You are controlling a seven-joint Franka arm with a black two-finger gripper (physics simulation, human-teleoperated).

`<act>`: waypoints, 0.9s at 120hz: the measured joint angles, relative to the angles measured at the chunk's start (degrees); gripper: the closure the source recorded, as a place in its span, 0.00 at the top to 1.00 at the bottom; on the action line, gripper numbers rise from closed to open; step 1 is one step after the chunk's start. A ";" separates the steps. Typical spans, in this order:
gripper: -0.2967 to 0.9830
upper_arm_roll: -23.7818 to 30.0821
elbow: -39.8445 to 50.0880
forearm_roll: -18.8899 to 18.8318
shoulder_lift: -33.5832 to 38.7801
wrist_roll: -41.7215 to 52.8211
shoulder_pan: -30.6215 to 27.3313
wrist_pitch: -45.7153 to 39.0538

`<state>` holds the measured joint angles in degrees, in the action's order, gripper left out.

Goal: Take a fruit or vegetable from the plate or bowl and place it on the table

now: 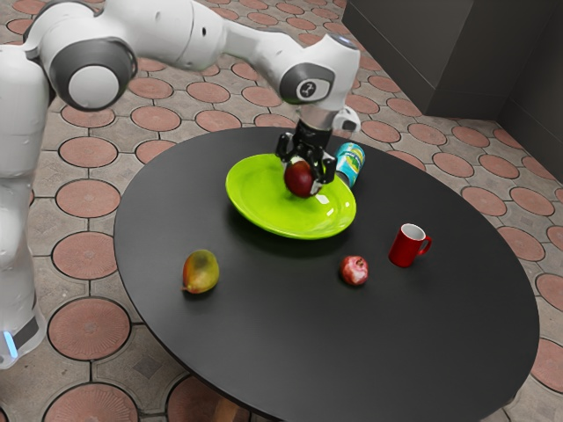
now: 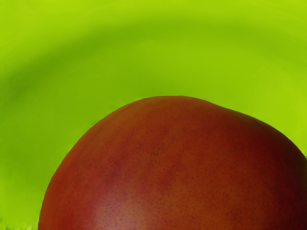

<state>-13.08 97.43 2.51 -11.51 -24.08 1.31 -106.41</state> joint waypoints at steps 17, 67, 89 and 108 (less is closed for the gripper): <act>0.40 0.26 -0.33 -2.47 3.67 -0.49 1.82 0.06; 0.41 0.45 0.07 -5.37 7.73 -1.42 19.73 3.47; 0.41 -0.20 2.63 -4.98 8.54 -1.41 25.71 4.59; 0.40 -1.20 5.39 -4.37 8.51 -1.39 27.79 4.89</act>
<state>-14.28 102.81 -1.86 -2.99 -25.47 29.10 -101.52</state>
